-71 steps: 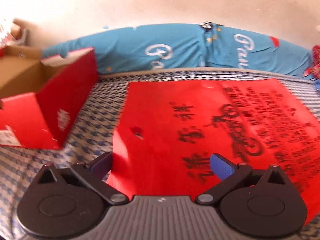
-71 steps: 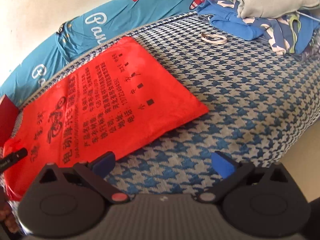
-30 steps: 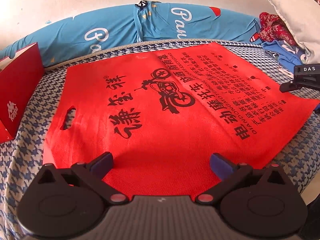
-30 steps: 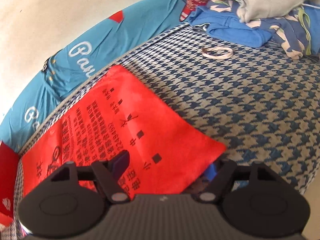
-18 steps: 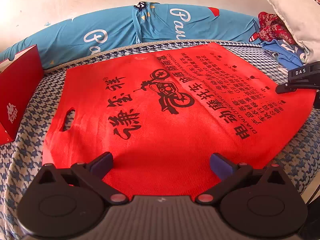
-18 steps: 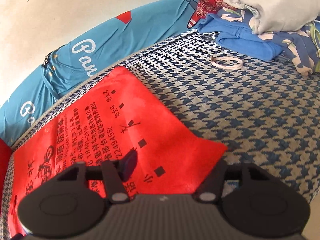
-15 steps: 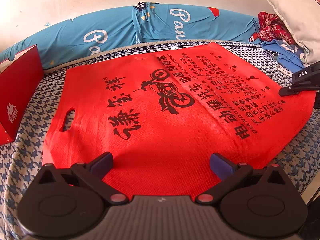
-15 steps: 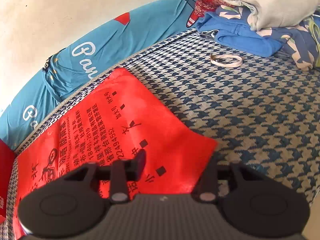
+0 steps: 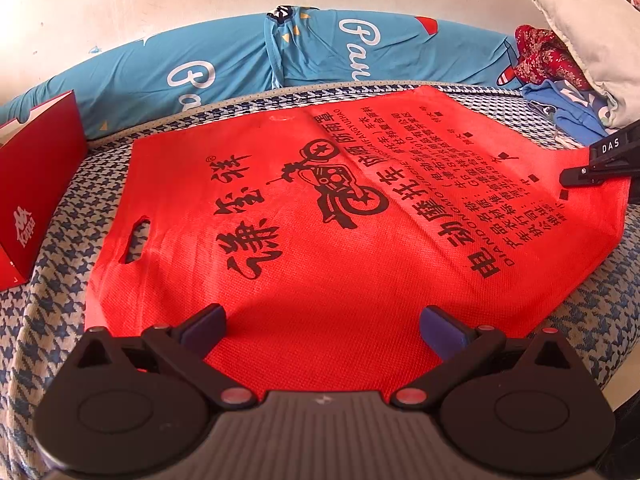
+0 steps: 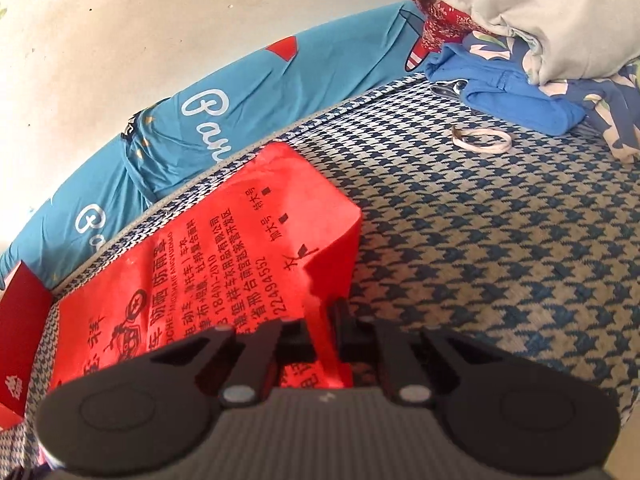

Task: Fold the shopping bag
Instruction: 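Close the right gripper on the red bag's side edge, then lift the gripped bag edge with the right gripper and fold it over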

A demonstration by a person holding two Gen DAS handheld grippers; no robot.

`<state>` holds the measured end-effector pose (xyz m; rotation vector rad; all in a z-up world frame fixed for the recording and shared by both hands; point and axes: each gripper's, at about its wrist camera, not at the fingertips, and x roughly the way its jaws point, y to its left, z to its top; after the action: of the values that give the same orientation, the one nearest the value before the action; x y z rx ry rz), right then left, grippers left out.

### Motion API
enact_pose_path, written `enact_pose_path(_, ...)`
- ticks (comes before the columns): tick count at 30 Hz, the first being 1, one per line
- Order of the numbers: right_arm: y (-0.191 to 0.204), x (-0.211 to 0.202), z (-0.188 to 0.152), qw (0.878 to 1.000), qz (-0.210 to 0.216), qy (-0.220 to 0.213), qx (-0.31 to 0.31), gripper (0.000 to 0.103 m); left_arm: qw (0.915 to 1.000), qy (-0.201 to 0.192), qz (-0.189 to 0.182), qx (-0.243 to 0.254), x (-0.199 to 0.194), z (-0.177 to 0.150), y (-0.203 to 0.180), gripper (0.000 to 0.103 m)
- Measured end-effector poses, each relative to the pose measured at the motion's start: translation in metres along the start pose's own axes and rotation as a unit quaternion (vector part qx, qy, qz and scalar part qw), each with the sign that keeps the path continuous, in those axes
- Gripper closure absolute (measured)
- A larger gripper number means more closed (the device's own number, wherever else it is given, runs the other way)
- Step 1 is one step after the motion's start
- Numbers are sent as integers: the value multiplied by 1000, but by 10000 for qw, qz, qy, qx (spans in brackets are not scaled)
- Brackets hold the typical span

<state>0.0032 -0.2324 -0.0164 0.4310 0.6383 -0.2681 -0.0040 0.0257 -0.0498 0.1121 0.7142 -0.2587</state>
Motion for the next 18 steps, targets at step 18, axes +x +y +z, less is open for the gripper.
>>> enact_pose_path(18, 25, -13, -9, 9953, 245, -316, -881, 100, 10000, 19, -25, -10, -2, -1, 4, 0)
